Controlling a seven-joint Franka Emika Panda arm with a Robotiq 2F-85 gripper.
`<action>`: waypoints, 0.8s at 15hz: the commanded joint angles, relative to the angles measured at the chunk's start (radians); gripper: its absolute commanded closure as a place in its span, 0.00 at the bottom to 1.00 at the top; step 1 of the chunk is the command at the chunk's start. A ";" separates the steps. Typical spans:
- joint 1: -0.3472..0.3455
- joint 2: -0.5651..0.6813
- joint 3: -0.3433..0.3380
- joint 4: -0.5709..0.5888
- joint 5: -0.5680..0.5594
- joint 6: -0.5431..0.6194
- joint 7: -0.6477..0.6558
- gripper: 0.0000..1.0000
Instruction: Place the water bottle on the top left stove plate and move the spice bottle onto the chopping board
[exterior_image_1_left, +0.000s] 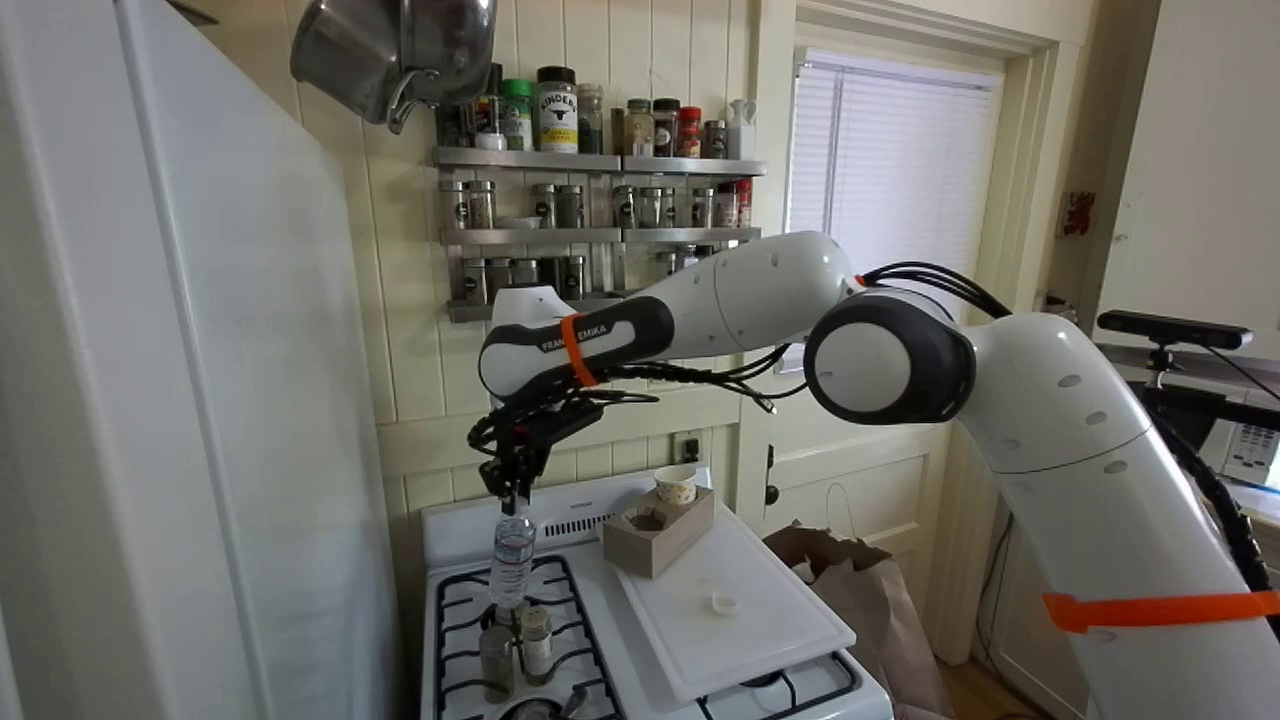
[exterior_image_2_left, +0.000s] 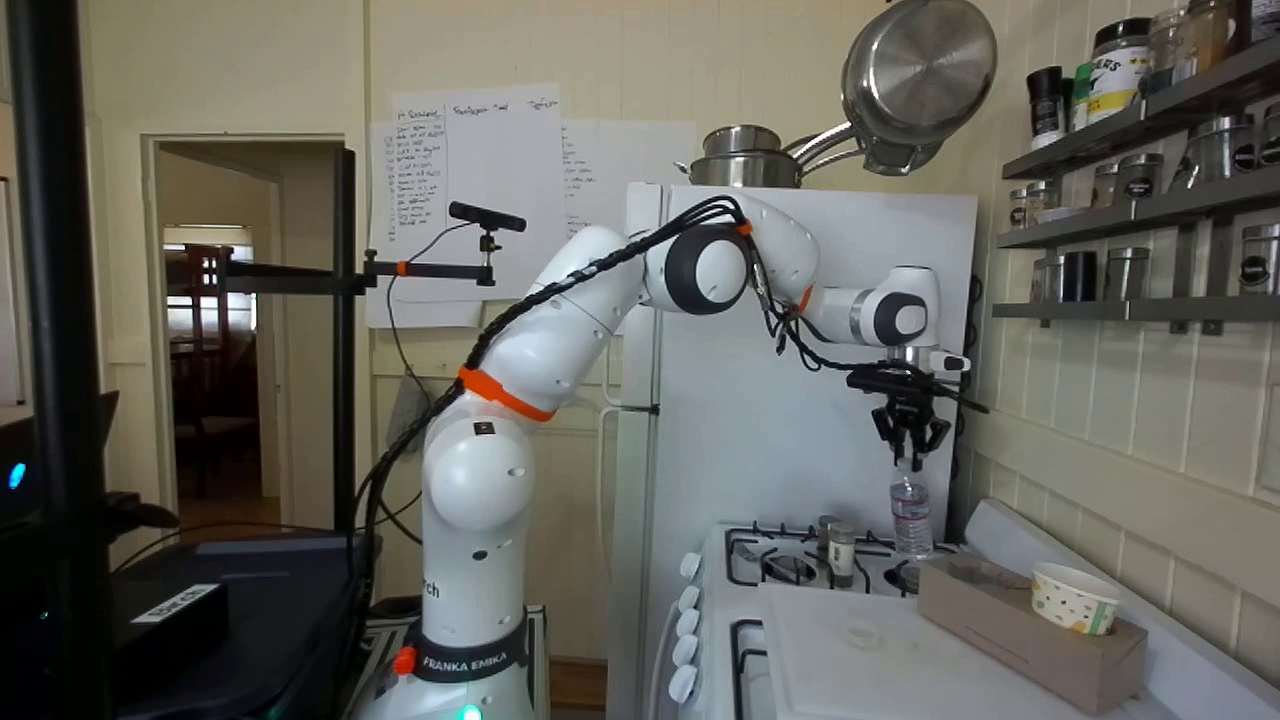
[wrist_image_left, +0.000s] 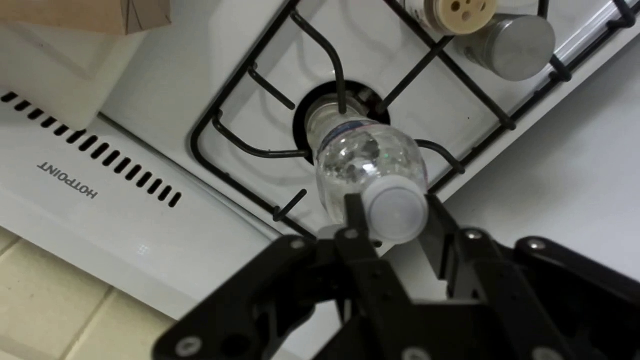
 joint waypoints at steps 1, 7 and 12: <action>0.013 0.026 -0.009 0.049 -0.003 -0.074 0.026 0.92; 0.011 0.071 -0.008 0.092 0.002 -0.080 0.021 0.42; 0.009 0.074 -0.008 0.112 0.007 -0.083 0.026 0.07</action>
